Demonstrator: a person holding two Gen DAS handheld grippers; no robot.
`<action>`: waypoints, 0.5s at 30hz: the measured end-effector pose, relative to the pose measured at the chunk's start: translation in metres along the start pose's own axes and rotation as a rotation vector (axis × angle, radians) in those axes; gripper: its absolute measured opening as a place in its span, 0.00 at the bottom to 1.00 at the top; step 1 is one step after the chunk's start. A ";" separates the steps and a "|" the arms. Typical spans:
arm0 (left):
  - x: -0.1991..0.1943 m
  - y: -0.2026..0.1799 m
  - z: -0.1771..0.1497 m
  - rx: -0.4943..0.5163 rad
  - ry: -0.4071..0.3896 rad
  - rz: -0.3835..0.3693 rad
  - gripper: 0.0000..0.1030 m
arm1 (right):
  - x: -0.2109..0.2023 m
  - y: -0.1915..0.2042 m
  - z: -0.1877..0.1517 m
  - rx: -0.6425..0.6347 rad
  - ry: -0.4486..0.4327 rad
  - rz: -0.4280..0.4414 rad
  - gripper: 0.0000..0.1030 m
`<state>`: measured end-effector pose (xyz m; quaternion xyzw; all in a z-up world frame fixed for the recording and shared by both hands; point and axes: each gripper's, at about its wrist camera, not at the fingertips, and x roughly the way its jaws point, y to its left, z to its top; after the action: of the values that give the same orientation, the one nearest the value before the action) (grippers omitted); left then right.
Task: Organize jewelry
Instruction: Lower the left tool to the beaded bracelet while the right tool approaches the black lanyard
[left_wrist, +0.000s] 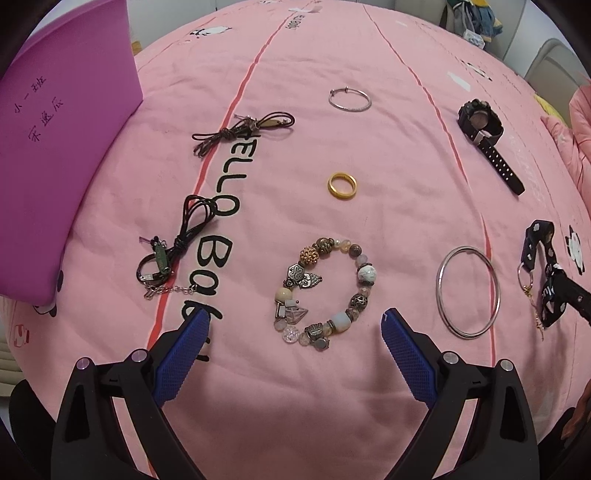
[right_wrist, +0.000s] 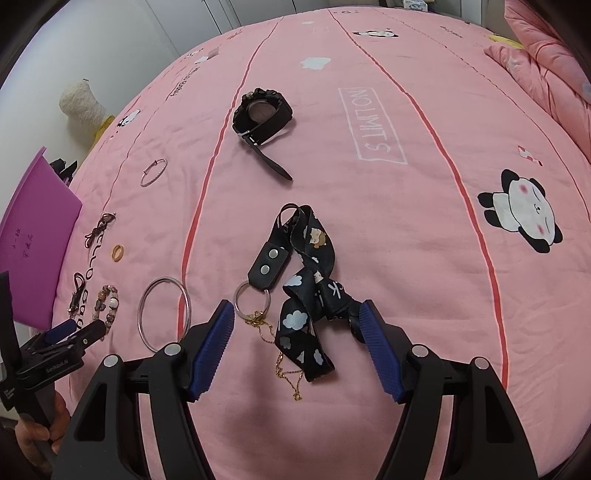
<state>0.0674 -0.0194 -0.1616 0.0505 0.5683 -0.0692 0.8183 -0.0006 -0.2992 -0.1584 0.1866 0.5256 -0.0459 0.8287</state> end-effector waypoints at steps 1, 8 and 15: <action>0.002 0.000 0.000 0.001 0.003 0.002 0.90 | 0.001 0.000 0.000 -0.001 0.001 -0.001 0.65; 0.010 -0.004 0.000 0.011 0.001 0.017 0.90 | 0.005 0.002 0.003 -0.031 -0.003 -0.028 0.65; 0.015 -0.006 0.005 0.015 -0.010 0.021 0.90 | 0.017 0.000 0.007 -0.059 0.020 -0.092 0.65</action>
<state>0.0763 -0.0272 -0.1738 0.0623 0.5630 -0.0653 0.8215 0.0132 -0.3000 -0.1706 0.1380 0.5431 -0.0665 0.8255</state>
